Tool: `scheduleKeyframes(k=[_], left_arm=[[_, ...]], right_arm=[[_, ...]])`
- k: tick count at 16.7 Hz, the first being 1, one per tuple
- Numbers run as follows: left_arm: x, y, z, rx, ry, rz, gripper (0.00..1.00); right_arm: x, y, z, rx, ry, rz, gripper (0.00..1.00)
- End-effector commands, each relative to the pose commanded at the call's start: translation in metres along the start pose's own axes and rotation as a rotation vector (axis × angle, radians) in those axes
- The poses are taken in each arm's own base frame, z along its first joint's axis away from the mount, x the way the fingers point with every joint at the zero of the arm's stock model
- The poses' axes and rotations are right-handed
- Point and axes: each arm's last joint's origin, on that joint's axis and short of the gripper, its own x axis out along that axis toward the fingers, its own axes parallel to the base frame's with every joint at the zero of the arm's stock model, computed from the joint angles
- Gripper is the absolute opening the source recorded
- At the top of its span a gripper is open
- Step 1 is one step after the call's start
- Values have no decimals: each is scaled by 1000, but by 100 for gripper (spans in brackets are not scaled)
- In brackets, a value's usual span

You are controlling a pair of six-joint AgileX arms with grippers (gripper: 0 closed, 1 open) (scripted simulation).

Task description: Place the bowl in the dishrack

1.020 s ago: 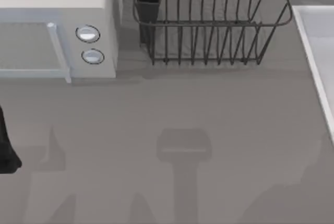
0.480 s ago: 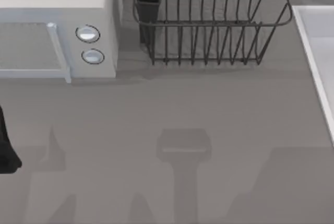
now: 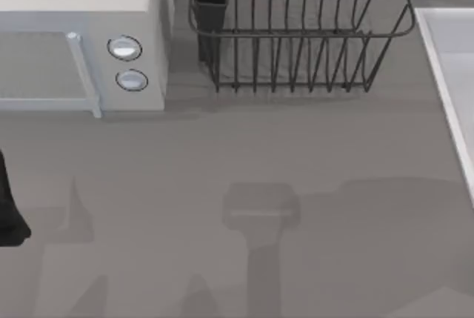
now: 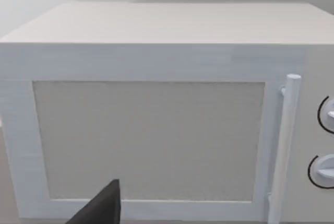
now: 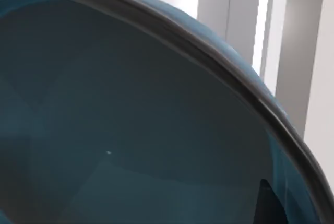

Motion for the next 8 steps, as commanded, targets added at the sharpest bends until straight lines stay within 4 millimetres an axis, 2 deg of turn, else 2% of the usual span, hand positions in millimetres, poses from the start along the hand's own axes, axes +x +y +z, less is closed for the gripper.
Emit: scheduleKeyframes(k=[2,4,6,8], left_arm=[[0,0,0,0,0,0,100],[0,0,0,0,0,0,100],[0,0,0,0,0,0,100],[0,0,0,0,0,0,100]], right_arm=[[-4,30,24,-66,-82,-102,0],[-11,71,47,-129,-198,-201,0],[-21,123,66,-179,-351,-279,0],[-37,184,74,-203,-542,-320,0]])
